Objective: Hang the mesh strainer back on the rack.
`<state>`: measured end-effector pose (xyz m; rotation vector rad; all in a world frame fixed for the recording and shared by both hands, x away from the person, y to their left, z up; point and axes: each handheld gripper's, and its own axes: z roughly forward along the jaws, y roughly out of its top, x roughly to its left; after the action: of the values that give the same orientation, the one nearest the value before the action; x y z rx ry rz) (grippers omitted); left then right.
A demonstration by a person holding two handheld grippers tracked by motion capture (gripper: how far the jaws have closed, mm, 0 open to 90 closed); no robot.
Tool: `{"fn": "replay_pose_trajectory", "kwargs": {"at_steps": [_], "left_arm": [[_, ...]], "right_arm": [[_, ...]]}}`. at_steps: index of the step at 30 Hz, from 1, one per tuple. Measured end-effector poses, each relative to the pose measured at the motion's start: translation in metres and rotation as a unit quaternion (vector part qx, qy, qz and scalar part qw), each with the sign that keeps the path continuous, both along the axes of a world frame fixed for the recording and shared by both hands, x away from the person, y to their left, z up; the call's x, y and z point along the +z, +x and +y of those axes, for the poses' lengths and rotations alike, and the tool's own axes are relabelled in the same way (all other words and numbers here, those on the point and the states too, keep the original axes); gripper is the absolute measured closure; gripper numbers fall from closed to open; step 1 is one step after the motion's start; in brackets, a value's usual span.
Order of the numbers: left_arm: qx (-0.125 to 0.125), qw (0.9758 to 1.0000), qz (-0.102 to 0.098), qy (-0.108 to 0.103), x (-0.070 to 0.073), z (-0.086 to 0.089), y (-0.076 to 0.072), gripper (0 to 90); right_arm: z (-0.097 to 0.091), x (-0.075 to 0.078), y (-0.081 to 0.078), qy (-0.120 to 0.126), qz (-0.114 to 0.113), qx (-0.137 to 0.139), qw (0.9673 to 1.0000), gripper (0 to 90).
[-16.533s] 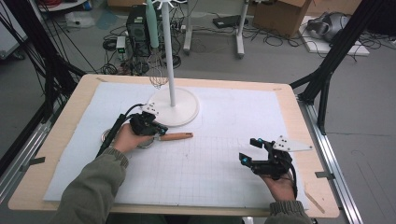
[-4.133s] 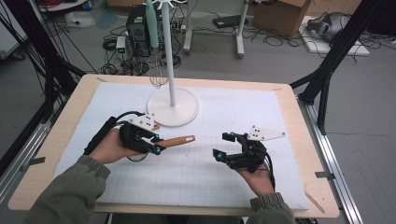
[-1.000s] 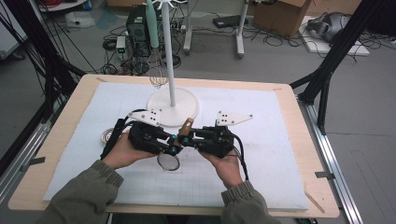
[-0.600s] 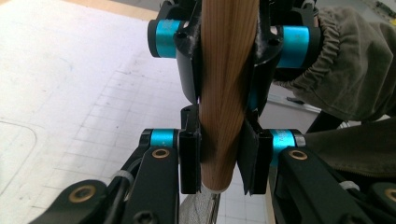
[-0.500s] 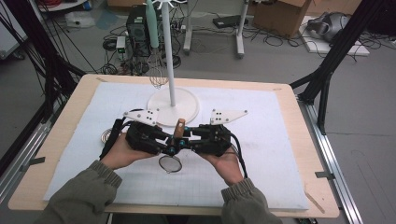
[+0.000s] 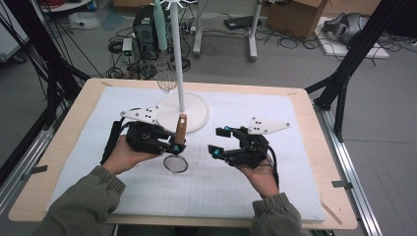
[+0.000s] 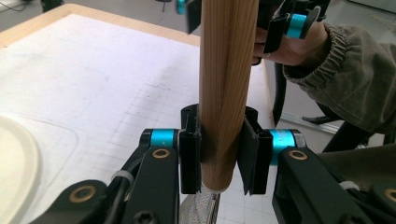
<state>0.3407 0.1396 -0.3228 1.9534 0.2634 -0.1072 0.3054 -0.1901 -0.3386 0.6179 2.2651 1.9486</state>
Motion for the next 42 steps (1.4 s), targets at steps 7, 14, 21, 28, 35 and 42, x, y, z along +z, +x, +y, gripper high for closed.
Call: {"fn": "replay_pose_trajectory", "kwargs": {"at_steps": [7,14,21,28,35,42], "left_arm": [[0.012,0.9999,-0.008,0.0,0.01,0.006,0.005,72.2],[0.022,0.9996,-0.015,-0.007,0.023,0.013,0.013,72.3],[0.026,0.9994,-0.018,-0.013,0.036,0.018,0.021,72.3],[0.03,0.9991,-0.021,-0.024,0.052,0.023,0.031,72.3],[0.039,0.9983,-0.017,-0.039,0.062,0.028,0.046,72.3],[0.039,0.9981,-0.018,-0.045,0.071,0.029,0.057,72.2]], "right_arm": [[-0.032,-0.01,-0.008,-0.01,0.0,-0.042,0.9991,24.2],[-0.063,-0.024,-0.02,-0.024,0.003,-0.082,0.9964,22.3],[-0.084,-0.038,-0.023,-0.027,0.016,-0.111,0.9933,21.4],[-0.091,-0.045,-0.02,-0.037,0.02,-0.125,0.9912,20.7],[-0.098,-0.051,-0.017,-0.042,0.026,-0.137,0.9894,20.4],[-0.103,-0.053,-0.017,-0.044,0.027,-0.146,0.9879,20.4]]}}
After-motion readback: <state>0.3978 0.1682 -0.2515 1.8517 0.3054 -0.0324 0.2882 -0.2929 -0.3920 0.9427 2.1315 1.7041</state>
